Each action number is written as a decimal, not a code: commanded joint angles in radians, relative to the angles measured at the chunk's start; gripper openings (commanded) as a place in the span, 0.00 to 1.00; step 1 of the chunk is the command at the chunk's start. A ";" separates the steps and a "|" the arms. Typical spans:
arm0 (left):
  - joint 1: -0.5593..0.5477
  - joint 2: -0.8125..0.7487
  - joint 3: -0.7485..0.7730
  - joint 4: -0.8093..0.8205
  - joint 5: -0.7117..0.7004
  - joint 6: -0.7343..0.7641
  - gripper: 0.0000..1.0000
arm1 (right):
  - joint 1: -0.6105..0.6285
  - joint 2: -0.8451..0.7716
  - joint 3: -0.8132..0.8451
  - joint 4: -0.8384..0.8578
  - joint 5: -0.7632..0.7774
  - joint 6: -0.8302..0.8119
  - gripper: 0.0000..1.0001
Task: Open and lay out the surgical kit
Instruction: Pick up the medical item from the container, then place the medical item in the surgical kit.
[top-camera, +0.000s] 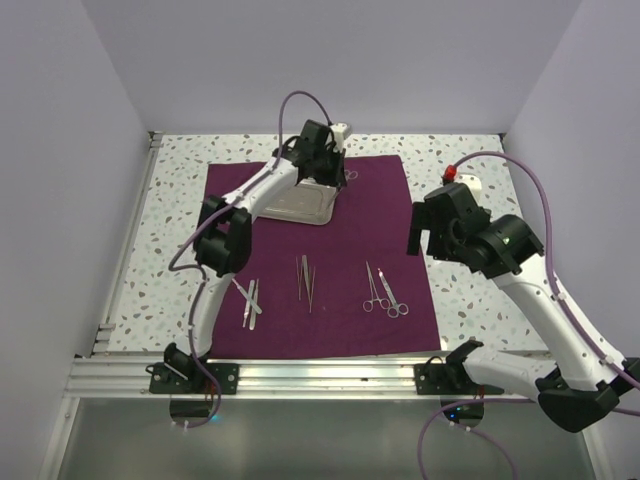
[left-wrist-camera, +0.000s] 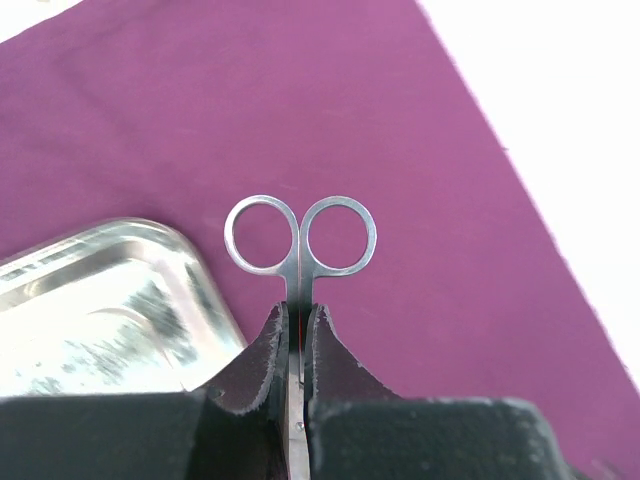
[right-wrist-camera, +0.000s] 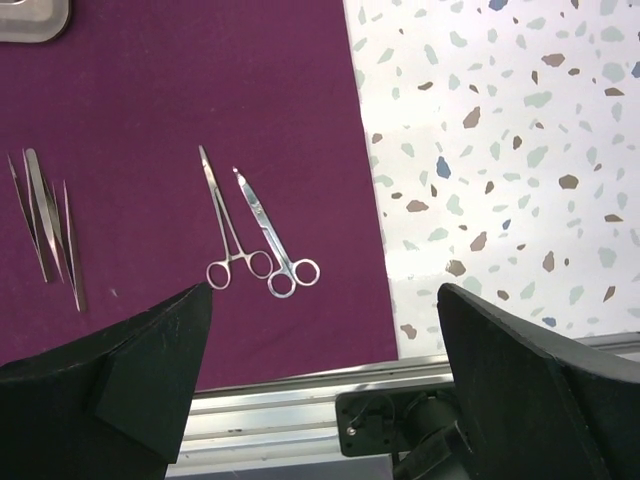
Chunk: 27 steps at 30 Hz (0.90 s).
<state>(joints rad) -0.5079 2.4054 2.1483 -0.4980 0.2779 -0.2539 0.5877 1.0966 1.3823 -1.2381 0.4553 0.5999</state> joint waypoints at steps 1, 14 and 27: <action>0.003 -0.166 -0.046 -0.010 0.177 -0.044 0.00 | -0.005 -0.018 0.014 0.046 0.031 -0.051 0.98; -0.168 -0.802 -0.767 0.133 0.319 0.131 0.00 | -0.064 0.167 0.365 0.101 -0.378 -0.020 0.98; -0.239 -1.120 -0.872 0.153 0.259 0.113 0.00 | -0.098 0.243 0.049 0.373 -1.008 0.324 0.82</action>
<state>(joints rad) -0.7361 1.3003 1.2823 -0.4015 0.5400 -0.1459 0.4904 1.3708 1.4631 -0.9455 -0.4145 0.8360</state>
